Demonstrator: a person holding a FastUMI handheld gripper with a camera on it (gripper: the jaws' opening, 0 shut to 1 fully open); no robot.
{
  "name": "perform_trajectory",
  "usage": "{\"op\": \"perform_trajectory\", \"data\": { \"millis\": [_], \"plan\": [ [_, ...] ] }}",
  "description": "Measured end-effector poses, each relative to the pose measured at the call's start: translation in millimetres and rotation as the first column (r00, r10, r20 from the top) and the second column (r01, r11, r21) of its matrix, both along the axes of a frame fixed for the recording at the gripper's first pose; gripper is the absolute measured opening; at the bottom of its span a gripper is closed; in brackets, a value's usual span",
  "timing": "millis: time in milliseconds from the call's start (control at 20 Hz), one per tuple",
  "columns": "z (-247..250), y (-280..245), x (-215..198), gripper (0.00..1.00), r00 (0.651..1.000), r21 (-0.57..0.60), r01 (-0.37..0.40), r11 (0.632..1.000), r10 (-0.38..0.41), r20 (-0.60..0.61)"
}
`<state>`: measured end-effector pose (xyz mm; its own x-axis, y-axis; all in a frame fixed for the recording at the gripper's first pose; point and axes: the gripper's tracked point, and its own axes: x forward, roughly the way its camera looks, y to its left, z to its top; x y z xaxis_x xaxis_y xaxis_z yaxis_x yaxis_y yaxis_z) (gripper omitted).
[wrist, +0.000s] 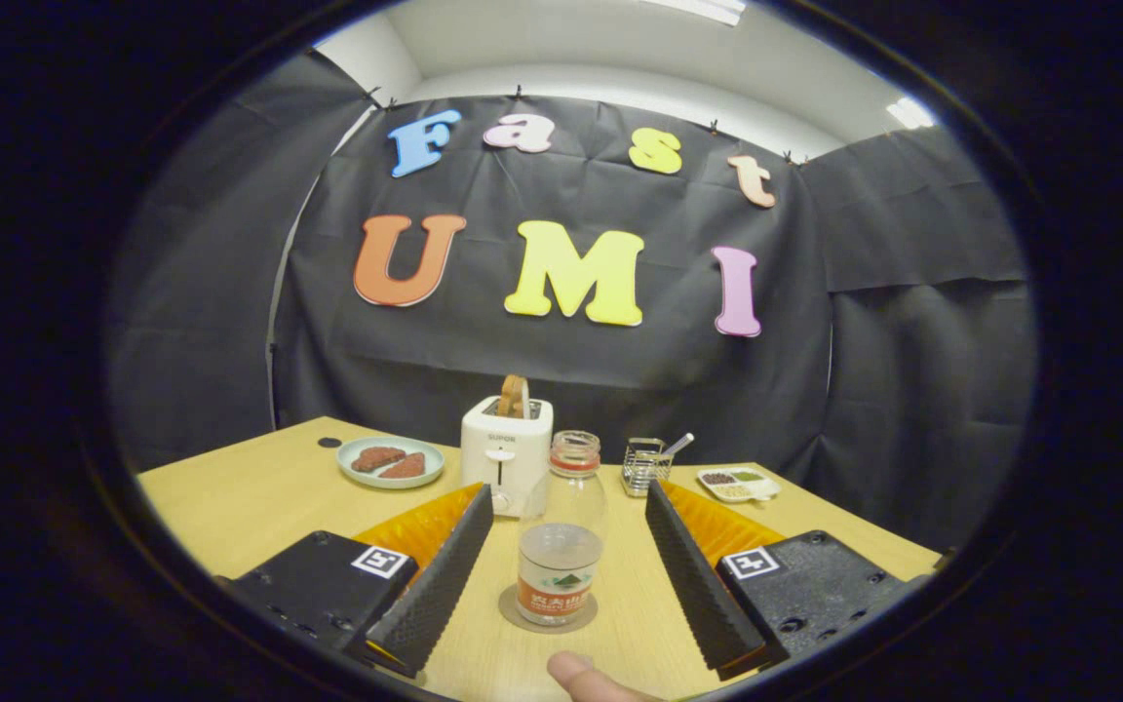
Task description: Take the bottle from table, then pour the juice into the cup, finally place the bottle on the coaster
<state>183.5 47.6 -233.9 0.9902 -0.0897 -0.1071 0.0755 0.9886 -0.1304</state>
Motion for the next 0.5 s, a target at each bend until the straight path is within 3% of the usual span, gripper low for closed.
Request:
{"op": "perform_trajectory", "data": {
  "millis": [500],
  "plan": [
    [100, 14, -96, 1.00, 0.997, 0.053, -0.038, 0.998, 0.035, 0.072]
  ]
}}
